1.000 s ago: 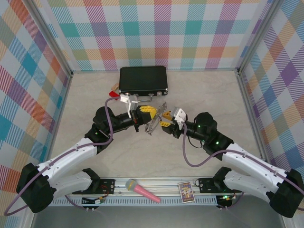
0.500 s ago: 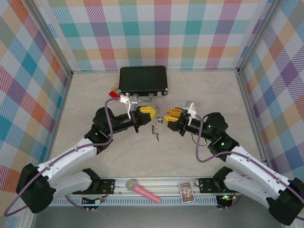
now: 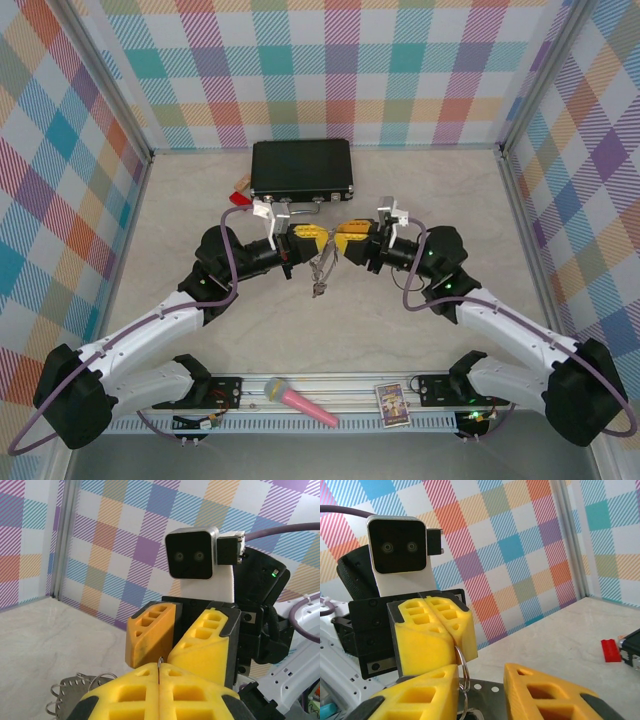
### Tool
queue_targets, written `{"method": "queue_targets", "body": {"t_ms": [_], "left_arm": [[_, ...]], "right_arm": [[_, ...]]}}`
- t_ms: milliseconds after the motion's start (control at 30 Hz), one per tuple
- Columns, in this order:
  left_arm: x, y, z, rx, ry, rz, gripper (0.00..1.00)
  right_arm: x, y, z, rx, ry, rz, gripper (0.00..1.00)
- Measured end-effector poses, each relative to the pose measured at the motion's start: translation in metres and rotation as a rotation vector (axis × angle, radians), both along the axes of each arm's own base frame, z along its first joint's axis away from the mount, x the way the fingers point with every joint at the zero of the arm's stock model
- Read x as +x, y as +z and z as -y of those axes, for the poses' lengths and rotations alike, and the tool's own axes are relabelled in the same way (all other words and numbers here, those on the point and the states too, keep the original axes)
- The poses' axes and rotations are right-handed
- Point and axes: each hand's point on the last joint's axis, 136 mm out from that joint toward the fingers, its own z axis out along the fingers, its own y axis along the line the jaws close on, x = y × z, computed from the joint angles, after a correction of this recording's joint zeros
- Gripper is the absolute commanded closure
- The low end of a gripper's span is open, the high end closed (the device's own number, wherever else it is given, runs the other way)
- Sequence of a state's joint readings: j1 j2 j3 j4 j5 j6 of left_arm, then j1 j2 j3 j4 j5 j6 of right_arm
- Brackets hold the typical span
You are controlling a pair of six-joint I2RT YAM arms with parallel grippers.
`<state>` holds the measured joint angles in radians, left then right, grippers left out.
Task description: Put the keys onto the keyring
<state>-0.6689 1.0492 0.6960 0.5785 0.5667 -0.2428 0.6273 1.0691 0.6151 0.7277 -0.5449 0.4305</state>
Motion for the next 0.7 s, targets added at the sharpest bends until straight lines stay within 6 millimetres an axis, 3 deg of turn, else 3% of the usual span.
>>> {"method": "queue_targets", "body": {"t_ms": [367, 533, 700], "left_arm": [[-0.0006, 0.0010, -0.0004, -0.002, 0.000, 0.003, 1.00], [0.0001, 0.0011, -0.0007, -0.002, 0.003, 0.002, 1.00], [0.0004, 0.0014, -0.0013, -0.003, 0.005, 0.004, 1.00]], "right_arm": [[-0.0050, -0.0010, -0.0088, 0.011, 0.084, -0.033, 0.79], [-0.0085, 0.0011, -0.0105, 0.012, 0.111, -0.022, 1.00], [-0.0092, 0.0023, -0.0101, 0.008, 0.117, -0.006, 1.00]]}}
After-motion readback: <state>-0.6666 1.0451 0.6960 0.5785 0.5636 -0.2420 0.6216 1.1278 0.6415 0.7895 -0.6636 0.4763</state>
